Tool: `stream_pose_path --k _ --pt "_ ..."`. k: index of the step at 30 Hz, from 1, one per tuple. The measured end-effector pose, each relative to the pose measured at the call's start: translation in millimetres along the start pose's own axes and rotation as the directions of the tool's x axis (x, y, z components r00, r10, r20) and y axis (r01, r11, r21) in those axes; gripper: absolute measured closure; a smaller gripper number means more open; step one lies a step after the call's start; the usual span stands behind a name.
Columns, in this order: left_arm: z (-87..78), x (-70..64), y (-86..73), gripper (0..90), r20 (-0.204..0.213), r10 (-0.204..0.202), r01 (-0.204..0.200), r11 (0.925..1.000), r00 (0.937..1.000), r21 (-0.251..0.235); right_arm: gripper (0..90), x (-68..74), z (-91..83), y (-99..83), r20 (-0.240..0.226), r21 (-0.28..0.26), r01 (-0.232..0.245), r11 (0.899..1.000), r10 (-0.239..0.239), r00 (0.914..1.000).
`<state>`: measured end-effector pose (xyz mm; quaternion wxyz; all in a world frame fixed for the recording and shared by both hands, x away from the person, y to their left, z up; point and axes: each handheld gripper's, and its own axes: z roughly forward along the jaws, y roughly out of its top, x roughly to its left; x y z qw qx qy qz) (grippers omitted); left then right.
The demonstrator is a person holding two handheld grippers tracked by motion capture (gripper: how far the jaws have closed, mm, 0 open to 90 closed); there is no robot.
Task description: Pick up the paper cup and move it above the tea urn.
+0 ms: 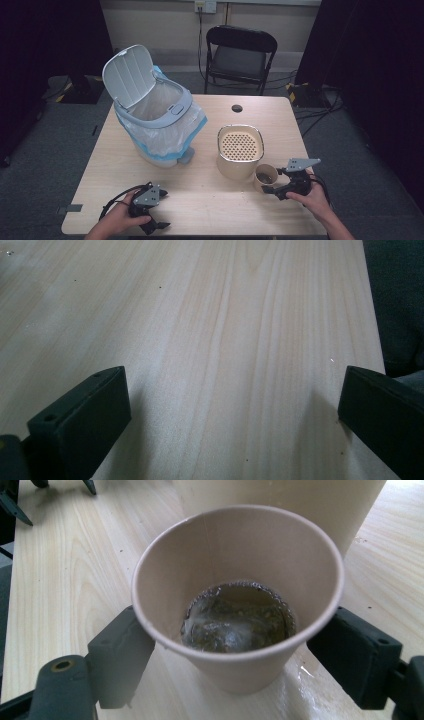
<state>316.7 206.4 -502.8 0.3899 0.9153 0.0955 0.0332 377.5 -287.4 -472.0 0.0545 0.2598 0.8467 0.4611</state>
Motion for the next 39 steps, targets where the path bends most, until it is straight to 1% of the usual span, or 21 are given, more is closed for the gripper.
stream_pose_path --k 1,3,8,9,11,14,16,17,18,24,28,29,31,34,36,39 --pt "0.1 0.0 0.0 0.0 0.000 -0.001 0.001 1.0000 1.0000 -0.001 19.7 0.0 2.2 0.0 -0.011 -0.006 0.001 1.000 -0.001 0.9999" --pt "0.1 -0.1 0.0 0.0 0.000 -0.001 0.001 1.0000 1.0000 -0.001 19.9 0.1 4.3 0.4 -0.004 -0.004 0.006 1.000 -0.006 1.0000" --pt "0.0 0.0 0.0 0.0 0.000 0.000 0.000 1.0000 1.0000 -0.001 21.4 -1.8 8.3 0.2 -0.013 -0.015 0.005 1.000 -0.006 0.9999" --pt "-0.4 0.2 0.2 0.0 0.002 0.001 -0.001 1.0000 1.0000 0.007 21.4 -2.6 8.8 -0.2 -0.016 -0.018 0.005 1.000 -0.005 0.9999" --pt "0.0 0.0 0.0 0.0 0.000 -0.001 0.001 1.0000 1.0000 0.000 21.0 -3.7 9.6 -1.1 -0.015 -0.025 0.003 1.000 -0.003 0.9999" --pt "-0.3 0.1 0.2 0.0 0.002 0.001 -0.001 1.0000 1.0000 0.004 21.3 -4.5 11.3 -2.5 -0.022 -0.042 0.006 0.999 -0.006 0.9997" --pt "0.1 0.0 0.0 0.0 0.000 -0.001 0.001 1.0000 1.0000 -0.001 21.5 -4.6 12.6 -3.7 -0.027 -0.053 0.002 0.999 -0.004 0.9996" --pt "0.3 -0.1 -0.1 0.0 -0.001 -0.001 0.001 1.0000 1.0000 -0.003 21.3 -4.5 13.3 -4.2 -0.027 -0.054 0.001 0.999 -0.003 0.9996" --pt "-0.5 0.2 0.3 0.0 0.002 0.001 -0.001 1.0000 1.0000 0.007 20.5 -4.6 14.3 -4.4 -0.023 -0.057 0.004 0.998 -0.005 0.9997" --pt "-0.4 0.2 0.2 0.0 0.002 0.001 -0.001 1.0000 1.0000 0.006 22.5 -3.8 18.9 -5.0 -0.022 -0.065 0.007 0.998 -0.008 0.9997" --pt "0.1 0.0 0.0 0.0 0.000 -0.001 0.001 1.0000 1.0000 -0.001 24.5 -2.2 18.1 -4.0 -0.009 -0.058 0.025 0.998 -0.025 0.9996" --pt "-0.4 0.2 0.2 0.0 0.002 0.001 -0.001 1.0000 1.0000 0.006 24.9 -1.9 17.0 -3.6 -0.002 -0.054 0.025 0.998 -0.025 0.9997" --pt "-0.2 0.1 0.1 0.0 0.000 0.001 -0.001 1.0000 1.0000 0.003 25.2 -2.1 14.9 -3.3 0.013 -0.046 0.034 0.998 -0.034 0.9993" --pt "0.0 -0.1 0.0 0.0 0.000 -0.001 0.001 1.0000 1.0000 -0.001 25.6 -4.8 7.7 -1.8 0.027 -0.054 0.028 0.998 -0.026 0.9993" --pt "-0.5 0.3 0.3 0.0 0.002 0.003 -0.003 1.0000 1.0000 0.008 25.7 -6.9 1.3 1.6 0.048 -0.047 0.040 0.998 -0.038 0.9981" --pt "0.1 0.0 -0.1 0.0 -0.001 -0.001 0.001 1.0000 1.0000 -0.001 25.8 -12.1 -7.6 8.0 0.075 -0.037 0.049 0.998 -0.047 0.9961"
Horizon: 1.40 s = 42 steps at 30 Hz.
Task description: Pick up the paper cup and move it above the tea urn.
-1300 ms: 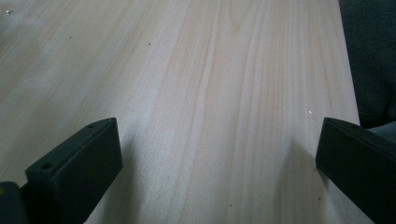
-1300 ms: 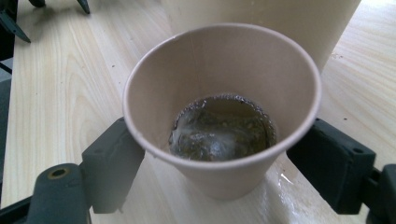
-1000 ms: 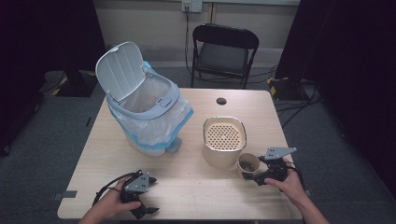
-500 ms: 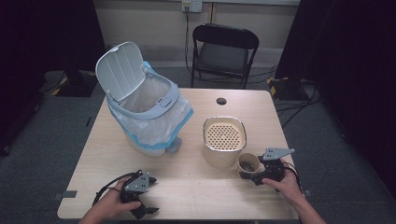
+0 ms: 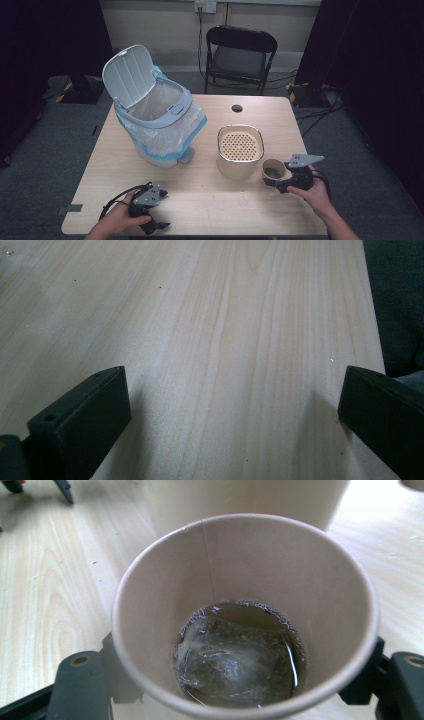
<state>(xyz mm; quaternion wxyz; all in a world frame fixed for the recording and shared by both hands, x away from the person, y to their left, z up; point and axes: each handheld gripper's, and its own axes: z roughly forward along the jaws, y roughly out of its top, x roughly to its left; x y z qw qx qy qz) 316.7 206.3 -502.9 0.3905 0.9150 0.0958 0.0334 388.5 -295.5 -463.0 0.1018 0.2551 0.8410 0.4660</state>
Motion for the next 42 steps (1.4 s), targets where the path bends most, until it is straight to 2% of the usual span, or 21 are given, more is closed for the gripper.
stream_pose_path --k 9,26,35,42 --pt "0.0 0.1 0.1 0.0 0.000 0.001 -0.001 1.0000 1.0000 0.000 26.0 -23.4 -9.7 17.0 0.058 0.003 -0.011 1.000 0.011 0.9983" --pt "-0.3 0.3 0.2 0.0 0.002 0.002 -0.002 1.0000 1.0000 0.005 26.2 -62.2 2.8 43.9 0.111 0.004 -0.003 1.000 0.003 0.9939" --pt "0.0 0.2 0.1 0.0 0.002 0.002 -0.002 1.0000 1.0000 0.000 26.3 -77.3 8.7 52.1 0.144 -0.001 -0.010 1.000 0.010 0.9895" --pt "-0.1 0.3 0.2 0.0 0.002 0.003 -0.003 1.0000 1.0000 0.002 26.3 -86.9 7.8 65.2 0.161 -0.008 -0.005 1.000 0.006 0.9870"
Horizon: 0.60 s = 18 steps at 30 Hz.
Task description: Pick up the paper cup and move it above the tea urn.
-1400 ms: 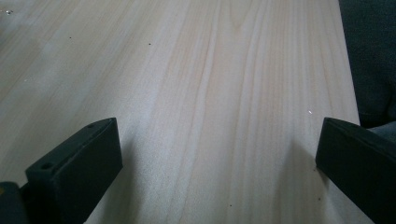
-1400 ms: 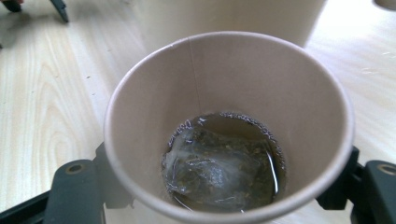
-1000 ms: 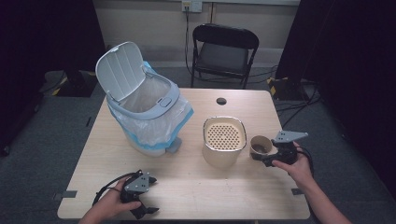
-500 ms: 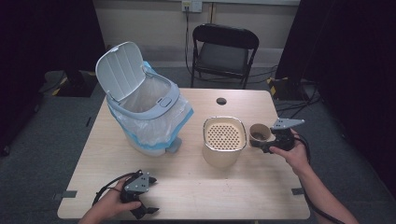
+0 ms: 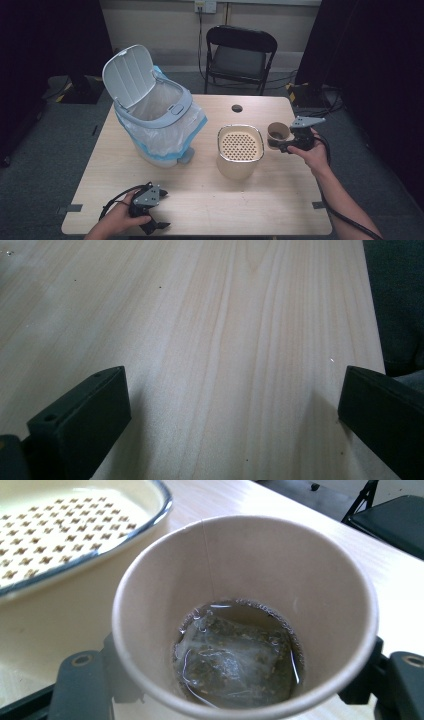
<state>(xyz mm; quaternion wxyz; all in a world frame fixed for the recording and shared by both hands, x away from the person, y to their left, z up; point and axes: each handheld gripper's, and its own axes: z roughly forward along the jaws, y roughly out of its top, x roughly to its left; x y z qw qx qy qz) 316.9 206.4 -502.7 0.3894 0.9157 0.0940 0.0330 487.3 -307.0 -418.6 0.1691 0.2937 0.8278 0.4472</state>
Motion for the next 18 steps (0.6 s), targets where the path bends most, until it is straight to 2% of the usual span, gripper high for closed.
stream_pose_path --k 18 --pt "0.1 -0.1 -0.1 0.0 0.000 -0.001 0.001 1.0000 1.0000 -0.002 26.3 -13.0 14.0 30.3 0.025 -0.007 0.020 1.000 -0.020 0.9995"
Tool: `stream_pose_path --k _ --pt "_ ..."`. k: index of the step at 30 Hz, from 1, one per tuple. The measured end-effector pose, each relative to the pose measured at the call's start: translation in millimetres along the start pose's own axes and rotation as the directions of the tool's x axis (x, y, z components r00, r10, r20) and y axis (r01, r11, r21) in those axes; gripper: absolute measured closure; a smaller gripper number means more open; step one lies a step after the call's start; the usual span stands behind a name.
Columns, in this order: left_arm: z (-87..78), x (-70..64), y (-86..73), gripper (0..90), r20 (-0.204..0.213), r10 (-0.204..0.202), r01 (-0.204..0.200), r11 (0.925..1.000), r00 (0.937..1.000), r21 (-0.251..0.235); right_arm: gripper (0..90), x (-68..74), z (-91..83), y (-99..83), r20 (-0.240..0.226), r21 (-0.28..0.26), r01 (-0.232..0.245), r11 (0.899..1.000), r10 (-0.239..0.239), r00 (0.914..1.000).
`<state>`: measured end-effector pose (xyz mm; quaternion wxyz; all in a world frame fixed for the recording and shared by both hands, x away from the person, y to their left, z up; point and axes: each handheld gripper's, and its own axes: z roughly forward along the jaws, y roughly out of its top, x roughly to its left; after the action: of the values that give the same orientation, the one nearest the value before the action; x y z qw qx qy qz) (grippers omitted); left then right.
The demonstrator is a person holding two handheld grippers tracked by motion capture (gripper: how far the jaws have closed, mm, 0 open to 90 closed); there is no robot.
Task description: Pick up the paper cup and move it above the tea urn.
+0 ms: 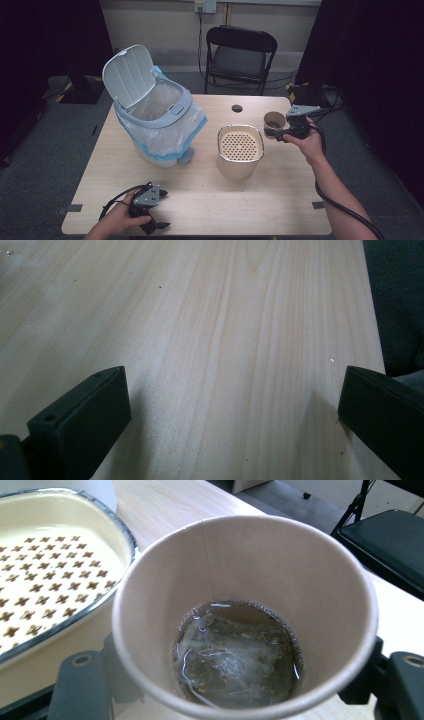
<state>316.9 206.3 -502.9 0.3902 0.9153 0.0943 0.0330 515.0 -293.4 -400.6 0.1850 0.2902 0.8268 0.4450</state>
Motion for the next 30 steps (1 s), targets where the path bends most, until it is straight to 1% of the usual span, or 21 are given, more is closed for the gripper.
stream_pose_path --k 5,8,9,13,18,19,21,25,27,28,30 --pt "-0.1 0.1 0.1 0.0 0.001 0.000 0.000 1.0000 1.0000 0.003 26.3 -4.0 2.4 6.8 0.010 -0.010 -0.002 1.000 0.002 0.9999" --pt "0.1 -0.1 0.0 0.0 -0.001 0.000 0.000 1.0000 1.0000 -0.001 26.4 -5.9 3.7 11.1 0.020 -0.009 0.006 1.000 -0.006 0.9998" --pt "-0.4 0.2 0.3 0.0 0.001 0.001 -0.001 1.0000 1.0000 0.007 26.4 -6.5 4.2 12.5 0.024 -0.011 0.012 1.000 -0.012 0.9996" --pt "0.1 0.0 0.0 0.0 -0.001 0.000 0.000 1.0000 1.0000 -0.001 26.4 -7.0 5.1 17.5 0.031 -0.021 0.019 1.000 -0.018 0.9994" --pt "0.1 -0.1 0.0 0.0 -0.001 0.000 0.000 1.0000 1.0000 -0.001 26.5 -4.4 7.2 23.5 0.043 -0.012 0.058 0.998 -0.058 0.9974" --pt "-0.2 0.1 0.1 0.0 0.000 0.001 -0.001 1.0000 1.0000 0.003 26.5 -3.7 7.4 24.9 0.043 -0.015 0.056 0.998 -0.056 0.9975" --pt "0.1 -0.1 0.0 0.0 -0.001 0.000 0.000 1.0000 1.0000 -0.001 26.6 -2.9 7.4 27.9 0.046 -0.015 0.070 0.997 -0.070 0.9965" --pt "-0.1 0.0 0.1 0.0 0.000 0.000 0.000 1.0000 1.0000 0.002 26.6 -1.4 7.3 34.2 0.058 -0.011 0.106 0.994 -0.105 0.9927" --pt "0.1 0.0 0.0 0.0 -0.001 0.000 0.000 1.0000 1.0000 -0.001 26.7 0.3 6.4 37.5 0.063 -0.020 0.119 0.993 -0.118 0.9910" --pt "-0.4 0.2 0.2 0.0 0.001 0.001 -0.001 1.0000 1.0000 0.006 26.7 1.4 5.8 39.2 0.068 -0.025 0.123 0.992 -0.121 0.9903" --pt "0.1 -0.1 0.0 0.0 -0.001 0.000 0.000 1.0000 1.0000 -0.001 26.7 3.7 5.0 42.3 0.069 -0.033 0.139 0.990 -0.137 0.9882"
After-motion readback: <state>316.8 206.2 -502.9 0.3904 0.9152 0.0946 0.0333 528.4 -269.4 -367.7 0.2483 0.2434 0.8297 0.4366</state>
